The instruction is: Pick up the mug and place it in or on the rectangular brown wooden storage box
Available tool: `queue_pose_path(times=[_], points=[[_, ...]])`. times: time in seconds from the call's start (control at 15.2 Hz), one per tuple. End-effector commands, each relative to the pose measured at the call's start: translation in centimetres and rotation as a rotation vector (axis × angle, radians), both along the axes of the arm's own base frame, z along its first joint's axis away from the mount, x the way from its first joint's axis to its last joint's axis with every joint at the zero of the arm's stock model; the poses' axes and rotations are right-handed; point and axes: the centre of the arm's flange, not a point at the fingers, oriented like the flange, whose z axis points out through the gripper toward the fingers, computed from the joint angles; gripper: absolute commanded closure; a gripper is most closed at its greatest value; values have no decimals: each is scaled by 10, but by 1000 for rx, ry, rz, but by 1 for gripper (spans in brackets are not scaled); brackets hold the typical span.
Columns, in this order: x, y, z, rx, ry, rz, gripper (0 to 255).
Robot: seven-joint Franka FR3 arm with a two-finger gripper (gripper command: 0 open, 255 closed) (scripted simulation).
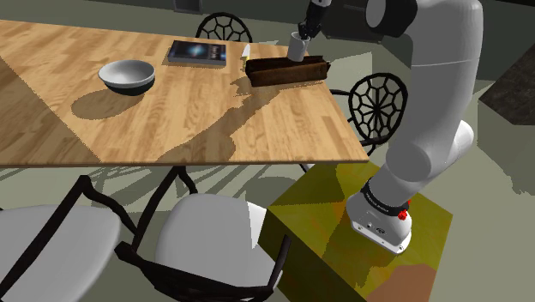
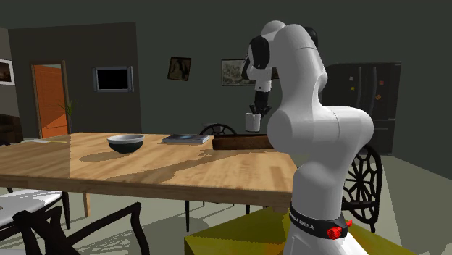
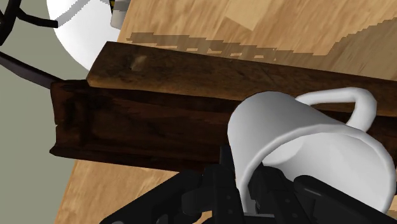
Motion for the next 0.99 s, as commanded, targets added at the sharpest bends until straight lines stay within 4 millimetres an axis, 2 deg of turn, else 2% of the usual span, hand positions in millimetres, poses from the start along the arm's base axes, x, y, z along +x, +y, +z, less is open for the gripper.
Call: queue_pose_path(times=[0.0, 0.07, 0.4, 0.66, 0.92], points=[[0, 0, 0, 0, 0, 0, 255], [0, 0, 0, 0, 0, 0, 0], [0, 0, 0, 0, 0, 0, 0], [-5, -2, 50, 0, 0, 0, 0], [-5, -2, 50, 0, 0, 0, 0]])
